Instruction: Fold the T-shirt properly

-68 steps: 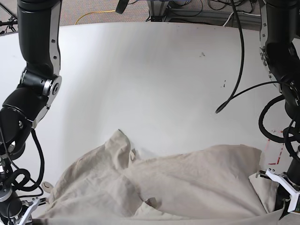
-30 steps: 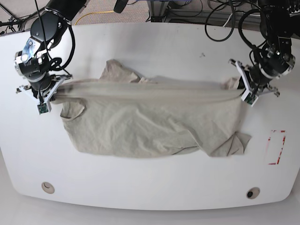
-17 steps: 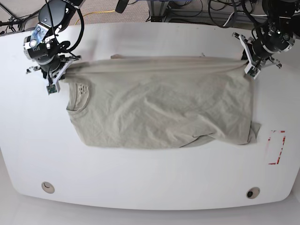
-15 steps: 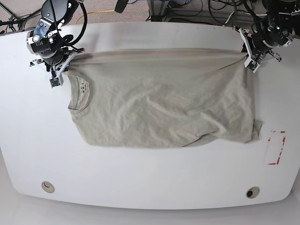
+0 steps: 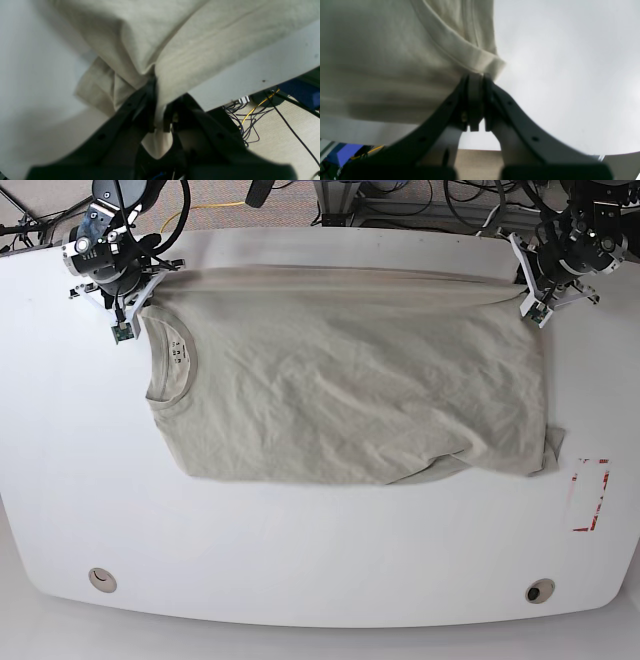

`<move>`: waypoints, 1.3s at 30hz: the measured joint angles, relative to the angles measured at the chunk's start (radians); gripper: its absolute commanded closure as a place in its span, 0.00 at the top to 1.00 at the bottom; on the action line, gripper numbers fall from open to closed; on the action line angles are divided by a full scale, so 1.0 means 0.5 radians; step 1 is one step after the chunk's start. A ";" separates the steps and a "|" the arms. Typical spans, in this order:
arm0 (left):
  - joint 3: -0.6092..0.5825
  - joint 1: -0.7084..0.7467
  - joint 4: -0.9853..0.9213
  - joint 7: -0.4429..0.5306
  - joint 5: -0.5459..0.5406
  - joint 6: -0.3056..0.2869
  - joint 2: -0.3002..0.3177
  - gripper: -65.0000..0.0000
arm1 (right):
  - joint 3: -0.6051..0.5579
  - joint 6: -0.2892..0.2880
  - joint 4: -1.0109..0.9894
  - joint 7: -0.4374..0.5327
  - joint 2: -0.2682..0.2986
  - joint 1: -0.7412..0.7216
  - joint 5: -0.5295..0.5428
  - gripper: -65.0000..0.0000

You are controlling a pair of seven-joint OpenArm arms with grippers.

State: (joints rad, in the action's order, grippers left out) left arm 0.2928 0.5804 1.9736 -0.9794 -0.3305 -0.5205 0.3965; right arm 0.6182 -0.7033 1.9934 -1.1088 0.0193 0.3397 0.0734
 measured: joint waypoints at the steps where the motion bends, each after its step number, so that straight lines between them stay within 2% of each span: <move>1: 0.000 0.006 0.000 -0.001 0.000 0.000 0.001 0.00 | 0.000 0.000 0.000 -0.003 0.000 0.005 -0.002 0.00; 8: 0.027 0.037 0.001 0.000 -0.006 -0.003 -0.001 0.00 | 0.000 0.000 0.000 0.009 -0.001 0.019 0.002 0.00; 11: 0.111 -0.043 0.011 -0.002 -0.023 -0.009 -0.031 0.00 | 0.000 -0.001 0.000 -0.006 -0.005 -0.047 0.005 0.00; 15: 0.173 -0.285 0.011 0.012 -0.009 -0.009 -0.136 0.00 | -0.001 -0.002 0.002 0.010 -0.005 -0.184 0.007 0.00; 29: 0.182 -1.058 0.007 -0.021 -0.032 -0.032 -0.145 0.00 | -0.024 -0.008 -0.036 0.000 0.143 -0.812 0.030 0.00; 34: 0.182 -1.331 0.006 -0.098 -0.036 -0.035 -0.146 0.00 | -0.098 -0.006 -0.034 0.002 0.230 -1.022 0.035 0.00; 39: 0.182 -1.604 0.007 -0.091 -0.021 -0.021 -0.146 0.00 | -0.230 -0.009 -0.027 0.005 0.307 -1.242 0.024 0.00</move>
State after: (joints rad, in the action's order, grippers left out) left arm 0.3840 -0.2218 1.9770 -1.0248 -0.3408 -0.5308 0.3233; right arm 0.5030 -0.7078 1.9797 -1.1065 0.1730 -0.2813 0.0853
